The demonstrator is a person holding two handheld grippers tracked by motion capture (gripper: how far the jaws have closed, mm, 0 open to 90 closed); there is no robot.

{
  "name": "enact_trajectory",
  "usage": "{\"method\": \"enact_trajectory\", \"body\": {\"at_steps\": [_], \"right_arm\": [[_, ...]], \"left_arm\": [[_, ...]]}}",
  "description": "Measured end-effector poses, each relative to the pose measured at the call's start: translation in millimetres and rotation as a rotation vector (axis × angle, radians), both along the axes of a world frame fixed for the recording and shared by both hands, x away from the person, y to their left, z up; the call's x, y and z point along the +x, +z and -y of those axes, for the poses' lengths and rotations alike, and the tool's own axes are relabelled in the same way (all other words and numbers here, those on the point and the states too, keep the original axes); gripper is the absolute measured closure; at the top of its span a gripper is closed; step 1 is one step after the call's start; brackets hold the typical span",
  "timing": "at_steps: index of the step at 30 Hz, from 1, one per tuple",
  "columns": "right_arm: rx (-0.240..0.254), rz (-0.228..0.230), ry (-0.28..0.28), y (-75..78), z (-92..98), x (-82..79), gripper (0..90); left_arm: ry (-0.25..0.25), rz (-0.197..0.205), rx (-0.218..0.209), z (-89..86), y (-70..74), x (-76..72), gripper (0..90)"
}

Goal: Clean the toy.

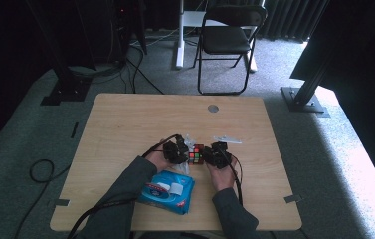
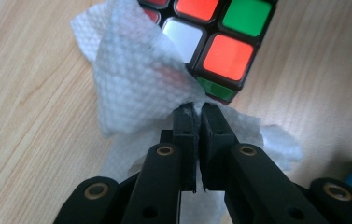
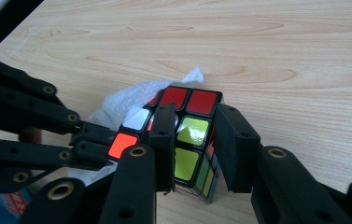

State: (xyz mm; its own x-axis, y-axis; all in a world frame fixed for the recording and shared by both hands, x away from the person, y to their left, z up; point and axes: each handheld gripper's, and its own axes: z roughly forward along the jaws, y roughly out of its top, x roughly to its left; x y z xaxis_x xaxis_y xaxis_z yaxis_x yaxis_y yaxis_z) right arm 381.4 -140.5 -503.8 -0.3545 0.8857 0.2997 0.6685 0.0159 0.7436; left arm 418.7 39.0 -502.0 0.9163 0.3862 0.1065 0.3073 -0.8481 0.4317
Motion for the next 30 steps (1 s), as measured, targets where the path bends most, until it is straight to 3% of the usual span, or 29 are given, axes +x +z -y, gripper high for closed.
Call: {"method": "enact_trajectory", "body": {"at_steps": [4, 15, 25, 30], "right_arm": [[0.001, 0.0, -0.001, 0.0, -0.1, -0.1, 69.5], [0.0, -0.001, -0.002, 0.0, -0.2, -0.3, 69.5], [0.001, 0.001, -0.003, -0.2, -0.1, -0.5, 69.5], [0.0, 0.001, 0.001, -0.1, 0.1, -0.2, 69.4]], "left_arm": [[-0.004, -0.003, 0.033, 4.1, -3.5, 0.7, 86.2], [-0.005, -0.012, 0.056, 6.5, -6.5, 2.3, 86.1], [0.002, 0.001, 0.056, 6.5, -7.1, 2.6, 85.9], [0.015, 0.019, 0.026, 3.7, -4.2, 2.5, 86.1]]}}
